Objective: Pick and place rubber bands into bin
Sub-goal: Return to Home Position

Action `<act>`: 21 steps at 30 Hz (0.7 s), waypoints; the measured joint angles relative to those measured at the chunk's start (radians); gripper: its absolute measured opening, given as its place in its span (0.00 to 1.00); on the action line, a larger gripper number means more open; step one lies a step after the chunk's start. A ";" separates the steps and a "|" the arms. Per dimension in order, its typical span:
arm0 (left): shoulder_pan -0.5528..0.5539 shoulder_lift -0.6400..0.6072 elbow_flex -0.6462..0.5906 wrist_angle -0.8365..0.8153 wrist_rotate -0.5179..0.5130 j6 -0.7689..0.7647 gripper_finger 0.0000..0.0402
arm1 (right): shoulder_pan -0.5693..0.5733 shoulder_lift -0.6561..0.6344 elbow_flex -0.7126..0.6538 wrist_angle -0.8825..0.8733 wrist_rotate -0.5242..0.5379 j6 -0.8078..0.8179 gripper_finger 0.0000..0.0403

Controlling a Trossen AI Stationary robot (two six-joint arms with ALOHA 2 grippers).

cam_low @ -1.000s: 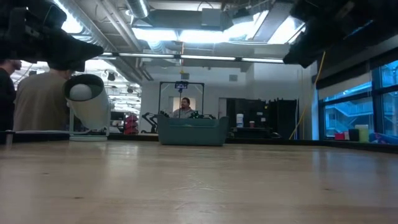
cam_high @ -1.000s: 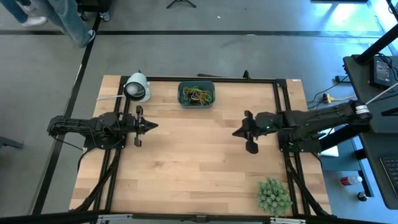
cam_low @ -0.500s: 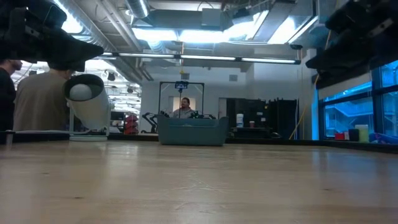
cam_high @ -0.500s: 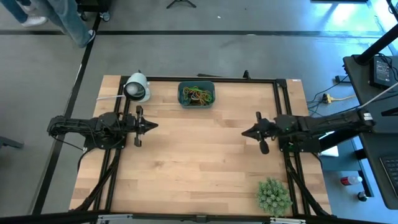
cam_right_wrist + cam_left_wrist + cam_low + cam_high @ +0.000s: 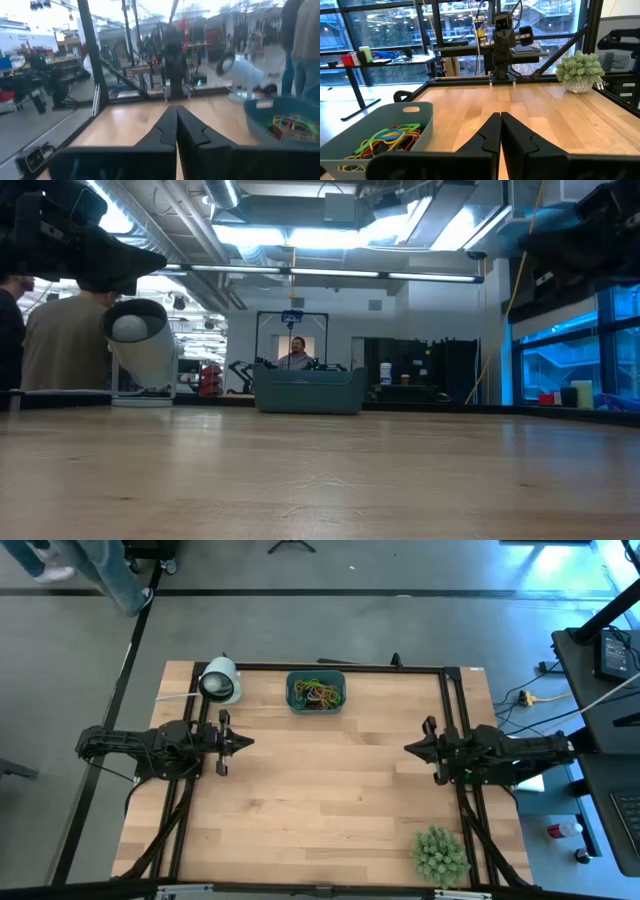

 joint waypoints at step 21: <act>0.000 0.008 0.000 0.001 -0.003 0.000 0.03 | -0.002 0.010 0.020 -0.128 0.000 -0.025 0.08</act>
